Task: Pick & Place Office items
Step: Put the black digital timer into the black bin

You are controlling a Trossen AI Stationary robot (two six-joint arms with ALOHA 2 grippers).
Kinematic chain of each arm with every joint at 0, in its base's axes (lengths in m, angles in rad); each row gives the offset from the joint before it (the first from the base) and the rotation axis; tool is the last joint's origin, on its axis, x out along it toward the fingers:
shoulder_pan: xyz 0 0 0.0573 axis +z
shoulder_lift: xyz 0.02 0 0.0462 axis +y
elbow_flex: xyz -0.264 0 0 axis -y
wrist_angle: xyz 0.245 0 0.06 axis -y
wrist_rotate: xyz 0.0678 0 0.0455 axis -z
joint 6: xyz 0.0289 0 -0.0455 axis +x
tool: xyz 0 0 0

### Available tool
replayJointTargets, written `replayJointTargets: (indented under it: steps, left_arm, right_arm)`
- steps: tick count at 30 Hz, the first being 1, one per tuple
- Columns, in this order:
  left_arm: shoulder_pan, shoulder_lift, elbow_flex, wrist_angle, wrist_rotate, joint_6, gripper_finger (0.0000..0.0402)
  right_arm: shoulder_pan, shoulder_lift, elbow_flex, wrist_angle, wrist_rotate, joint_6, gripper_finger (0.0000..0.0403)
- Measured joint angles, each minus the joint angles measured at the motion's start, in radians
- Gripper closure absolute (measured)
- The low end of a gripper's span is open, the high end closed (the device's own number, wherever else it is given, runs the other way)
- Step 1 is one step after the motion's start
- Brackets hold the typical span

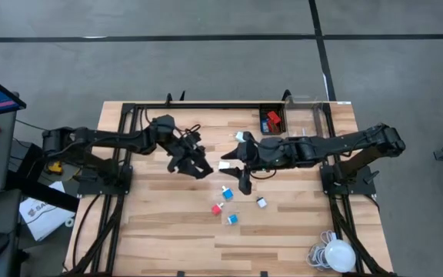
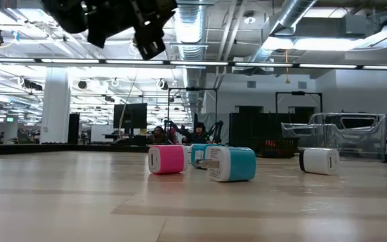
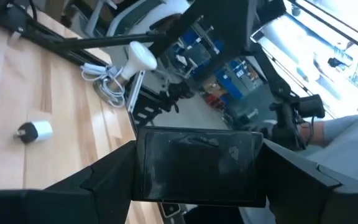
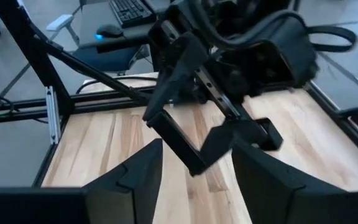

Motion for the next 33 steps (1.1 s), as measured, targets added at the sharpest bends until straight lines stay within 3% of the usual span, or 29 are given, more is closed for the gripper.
replayJointTargets:
  steps: [12, 33]
  left_arm:
    - [0.000, 0.085, 0.117, 0.004, 0.000, -0.025, 0.0118]
    - [0.000, 0.084, 0.132, 0.021, -0.046, -0.061, 0.0115]
  right_arm:
    - [0.000, 0.000, 0.000, 0.030, -0.029, -0.020, 0.0242]
    - [-0.016, 0.050, 0.000, 0.071, -0.076, -0.108, 0.0229]
